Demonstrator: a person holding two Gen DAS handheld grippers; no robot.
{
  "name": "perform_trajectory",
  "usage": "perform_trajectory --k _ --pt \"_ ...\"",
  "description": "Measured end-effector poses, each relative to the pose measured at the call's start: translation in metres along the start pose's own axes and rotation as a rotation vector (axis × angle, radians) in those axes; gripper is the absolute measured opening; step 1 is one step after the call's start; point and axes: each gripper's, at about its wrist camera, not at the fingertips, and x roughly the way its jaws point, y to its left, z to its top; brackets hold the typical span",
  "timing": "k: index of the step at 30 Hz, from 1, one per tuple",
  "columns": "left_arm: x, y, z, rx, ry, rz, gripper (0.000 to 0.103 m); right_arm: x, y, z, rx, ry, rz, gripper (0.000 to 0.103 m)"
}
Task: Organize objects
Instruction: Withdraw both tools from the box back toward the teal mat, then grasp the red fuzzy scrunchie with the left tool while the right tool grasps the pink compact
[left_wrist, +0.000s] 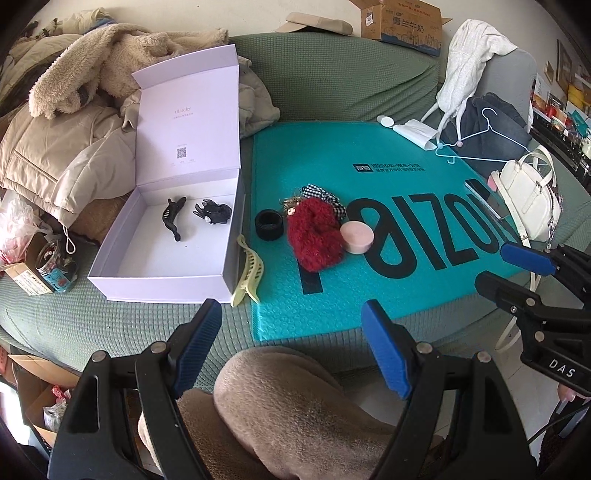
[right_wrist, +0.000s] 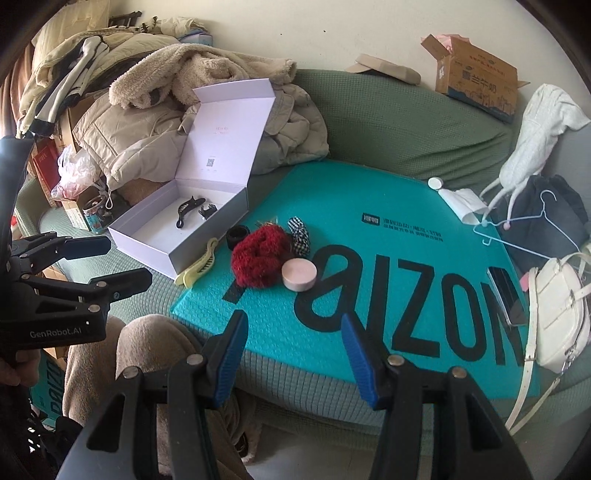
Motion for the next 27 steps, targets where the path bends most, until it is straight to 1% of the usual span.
perform_trajectory --k 5,8,13,19,23,27 --pt "0.017 -0.007 -0.012 -0.019 0.026 -0.044 0.077 0.006 -0.01 -0.016 0.028 0.022 -0.004 0.053" --pt "0.028 -0.012 -0.016 -0.022 0.042 -0.069 0.077 0.011 -0.014 -0.018 0.032 0.03 -0.007 0.053" --pt "0.048 -0.014 -0.018 -0.035 0.071 -0.09 0.077 0.024 -0.018 -0.019 0.025 0.044 -0.011 0.053" --pt "0.078 -0.01 -0.012 -0.035 0.115 -0.095 0.077 0.052 -0.019 -0.016 0.009 0.072 0.012 0.053" --pt "0.098 -0.005 -0.003 -0.048 0.134 -0.097 0.077 0.072 -0.021 -0.01 0.005 0.085 0.028 0.053" --pt "0.115 -0.002 0.007 -0.034 0.147 -0.102 0.077 0.092 -0.025 -0.004 0.005 0.102 0.033 0.053"
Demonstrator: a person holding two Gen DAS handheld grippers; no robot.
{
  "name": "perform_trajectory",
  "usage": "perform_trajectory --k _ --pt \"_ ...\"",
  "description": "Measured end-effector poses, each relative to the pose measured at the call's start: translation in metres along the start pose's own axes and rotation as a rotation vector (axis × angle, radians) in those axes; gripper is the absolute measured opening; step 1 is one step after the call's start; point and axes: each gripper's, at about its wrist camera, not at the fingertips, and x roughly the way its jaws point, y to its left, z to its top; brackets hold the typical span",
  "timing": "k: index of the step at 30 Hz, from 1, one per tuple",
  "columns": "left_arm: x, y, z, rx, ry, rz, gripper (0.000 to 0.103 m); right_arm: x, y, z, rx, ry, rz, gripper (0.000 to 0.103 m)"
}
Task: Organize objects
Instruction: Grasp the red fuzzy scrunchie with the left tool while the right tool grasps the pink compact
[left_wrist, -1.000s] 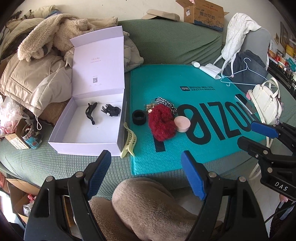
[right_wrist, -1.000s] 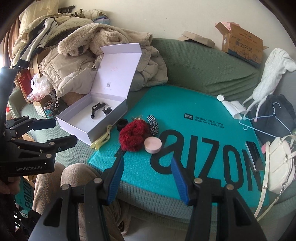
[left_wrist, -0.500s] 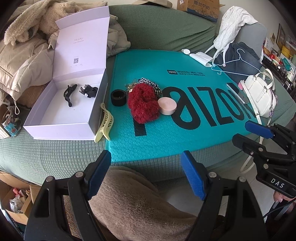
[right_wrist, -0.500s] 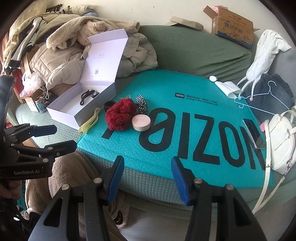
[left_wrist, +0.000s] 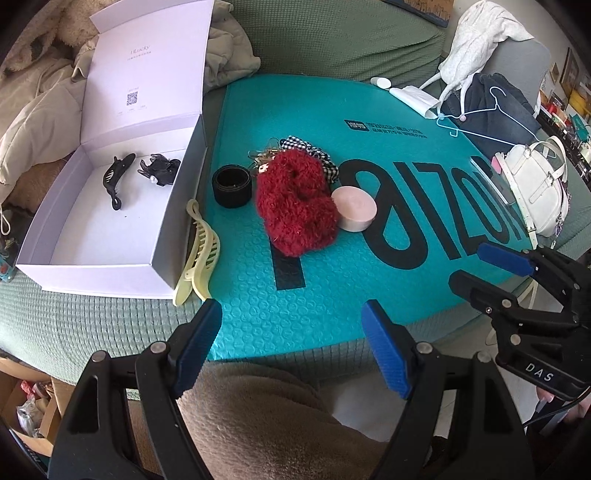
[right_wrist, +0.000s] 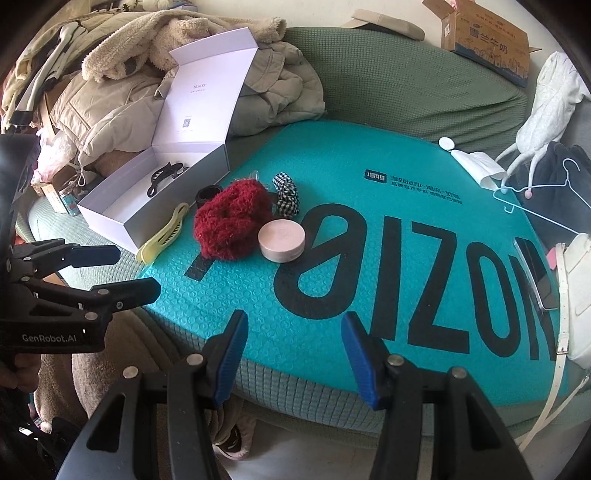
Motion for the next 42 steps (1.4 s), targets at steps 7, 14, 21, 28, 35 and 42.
perform_trajectory --k 7,14,21,28,35,42 --pt "0.024 0.009 0.02 0.01 0.014 -0.006 0.077 0.03 -0.005 0.013 -0.012 0.021 0.011 0.053" --pt "0.042 0.014 0.039 0.034 0.008 -0.017 0.077 0.058 -0.008 0.025 -0.021 0.031 0.033 0.053" --pt "0.055 0.02 0.053 0.034 0.003 -0.032 0.077 0.081 -0.008 0.033 -0.025 0.035 0.048 0.053" --pt "0.065 0.026 0.059 0.042 0.007 -0.05 0.077 0.097 -0.006 0.042 -0.043 0.045 0.079 0.053" --pt "0.068 0.028 0.064 0.053 -0.005 -0.056 0.077 0.109 -0.001 0.048 -0.057 0.044 0.097 0.053" --pt "0.075 0.025 0.068 0.058 0.004 -0.087 0.077 0.12 0.0 0.051 -0.044 0.039 0.119 0.053"
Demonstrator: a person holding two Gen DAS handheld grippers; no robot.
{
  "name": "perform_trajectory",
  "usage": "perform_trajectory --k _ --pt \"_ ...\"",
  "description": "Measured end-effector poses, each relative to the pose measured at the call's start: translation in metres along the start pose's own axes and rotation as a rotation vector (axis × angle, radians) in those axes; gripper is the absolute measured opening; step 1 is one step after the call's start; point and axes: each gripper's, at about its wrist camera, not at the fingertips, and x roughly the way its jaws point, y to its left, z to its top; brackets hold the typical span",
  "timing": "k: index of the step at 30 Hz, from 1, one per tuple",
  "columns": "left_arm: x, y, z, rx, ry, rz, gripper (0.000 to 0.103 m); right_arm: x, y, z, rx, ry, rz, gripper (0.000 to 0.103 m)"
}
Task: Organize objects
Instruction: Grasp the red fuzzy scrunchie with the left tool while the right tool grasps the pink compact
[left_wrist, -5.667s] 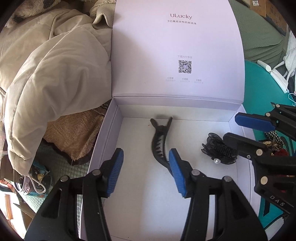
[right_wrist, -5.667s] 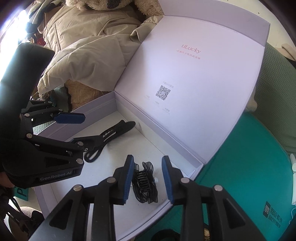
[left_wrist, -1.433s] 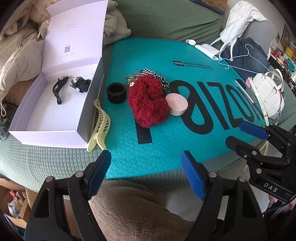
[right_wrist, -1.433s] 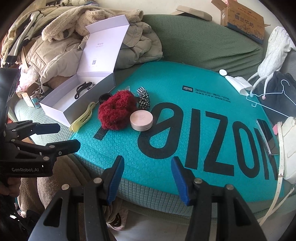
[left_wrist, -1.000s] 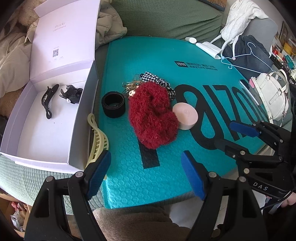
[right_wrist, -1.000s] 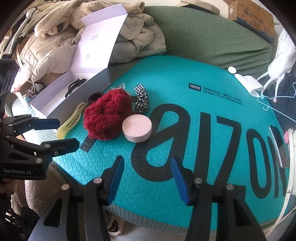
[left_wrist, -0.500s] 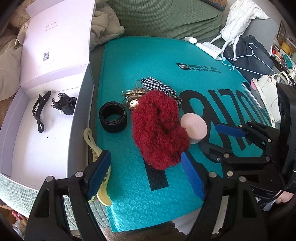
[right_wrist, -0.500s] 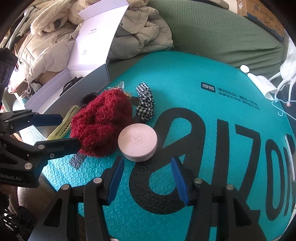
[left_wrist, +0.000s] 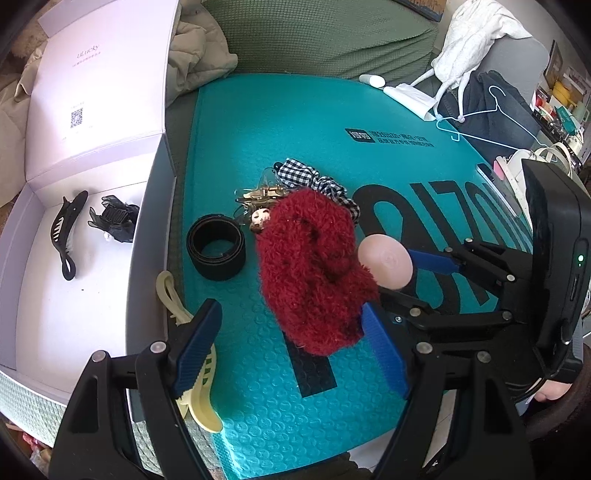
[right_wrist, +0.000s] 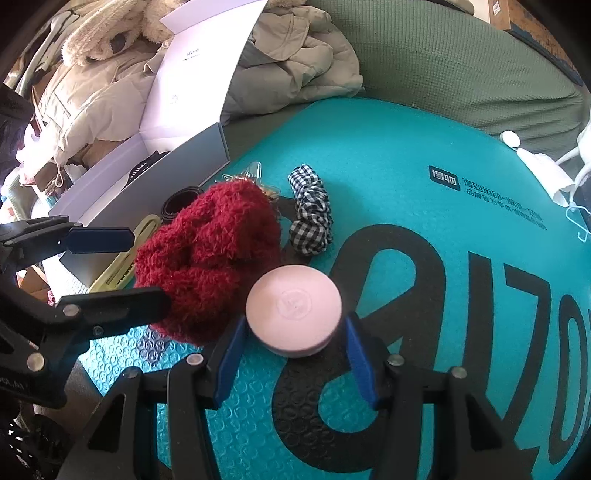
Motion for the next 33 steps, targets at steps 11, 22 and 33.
perform_trajectory --k 11,22,33 --pt "0.019 -0.017 0.002 0.018 0.017 -0.039 0.066 -0.009 -0.01 -0.008 0.018 -0.011 -0.007 0.052" --pt "0.018 -0.045 -0.004 0.073 0.032 -0.038 0.034 -0.03 -0.03 -0.029 0.077 0.008 -0.039 0.052" --pt "-0.001 -0.068 -0.034 0.067 0.068 -0.097 0.034 -0.054 -0.034 -0.05 0.099 0.003 -0.058 0.052"
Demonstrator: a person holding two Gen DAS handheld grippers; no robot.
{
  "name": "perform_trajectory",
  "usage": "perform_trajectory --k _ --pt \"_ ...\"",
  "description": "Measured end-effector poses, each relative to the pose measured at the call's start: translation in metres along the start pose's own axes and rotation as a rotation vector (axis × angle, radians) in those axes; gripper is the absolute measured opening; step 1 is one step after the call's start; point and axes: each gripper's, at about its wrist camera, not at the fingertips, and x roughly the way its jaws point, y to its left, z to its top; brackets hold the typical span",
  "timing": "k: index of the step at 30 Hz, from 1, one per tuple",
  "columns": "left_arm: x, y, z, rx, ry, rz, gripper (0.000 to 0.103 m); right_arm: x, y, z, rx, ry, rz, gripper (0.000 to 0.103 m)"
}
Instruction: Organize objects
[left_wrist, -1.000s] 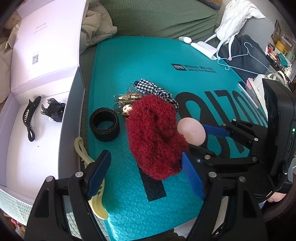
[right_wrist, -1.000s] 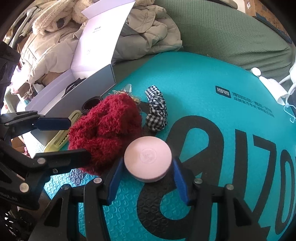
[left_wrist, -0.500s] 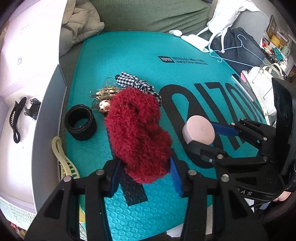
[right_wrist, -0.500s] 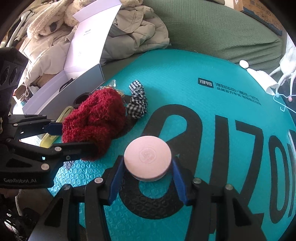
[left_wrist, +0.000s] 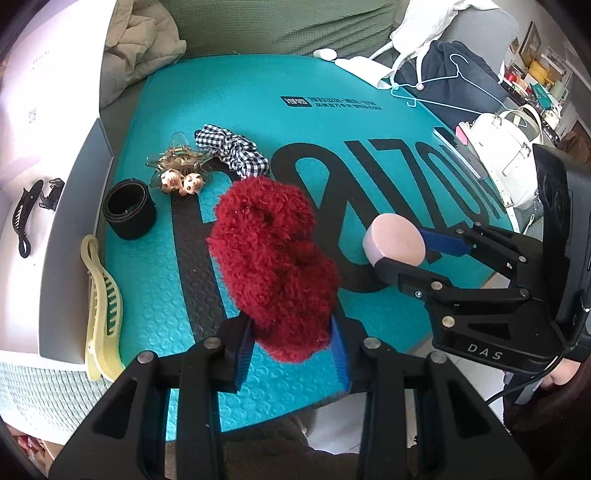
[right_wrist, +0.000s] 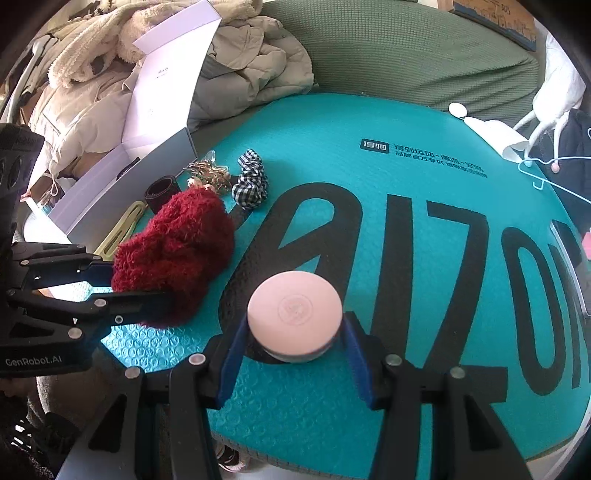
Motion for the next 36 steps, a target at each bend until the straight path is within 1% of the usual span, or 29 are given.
perform_trajectory --k 7,12,13,14,15,16,18,21,23,27,29,31,33,36 --pt "-0.008 -0.011 -0.019 0.004 0.018 -0.014 0.034 -0.012 -0.001 -0.013 0.005 0.006 -0.014 0.052" --pt "-0.007 -0.012 -0.024 0.008 0.027 -0.01 0.036 -0.013 -0.004 -0.019 0.016 0.017 -0.023 0.052" --pt "-0.006 -0.011 -0.024 0.009 0.026 -0.007 0.041 -0.012 -0.005 -0.019 0.021 0.017 -0.024 0.052" --pt "-0.005 -0.011 -0.024 0.012 0.024 -0.005 0.042 -0.011 -0.004 -0.019 0.022 0.012 -0.027 0.052" --pt "-0.004 -0.012 -0.024 0.018 0.017 -0.003 0.046 -0.011 -0.004 -0.018 0.02 0.009 -0.032 0.052" --pt "-0.003 -0.012 -0.023 0.026 0.012 0.004 0.054 -0.009 -0.003 -0.017 0.016 0.012 -0.037 0.052" --pt "0.0 -0.014 -0.021 0.041 0.008 0.035 0.06 -0.005 -0.002 -0.016 0.003 0.018 -0.05 0.052" --pt "0.007 -0.015 -0.018 0.048 0.006 0.038 0.06 -0.002 0.0 -0.015 -0.011 0.013 -0.058 0.053" --pt "0.012 -0.015 -0.015 0.045 0.01 0.049 0.06 -0.001 0.0 -0.014 -0.01 0.008 -0.058 0.057" --pt "0.017 -0.015 -0.01 0.046 -0.006 0.064 0.062 0.001 -0.001 -0.013 -0.019 0.003 -0.075 0.058" --pt "0.019 -0.013 -0.007 0.042 -0.014 0.073 0.062 0.002 -0.001 -0.013 -0.022 -0.002 -0.075 0.063" --pt "0.021 -0.012 -0.005 0.036 -0.018 0.078 0.062 0.004 0.001 -0.014 -0.028 -0.009 -0.088 0.065" --pt "0.023 -0.012 -0.004 0.036 -0.025 0.083 0.062 0.004 0.001 -0.015 -0.027 -0.025 -0.105 0.065" --pt "0.023 -0.01 -0.004 0.036 -0.039 0.083 0.062 0.004 0.0 -0.018 -0.005 -0.052 -0.105 0.065"
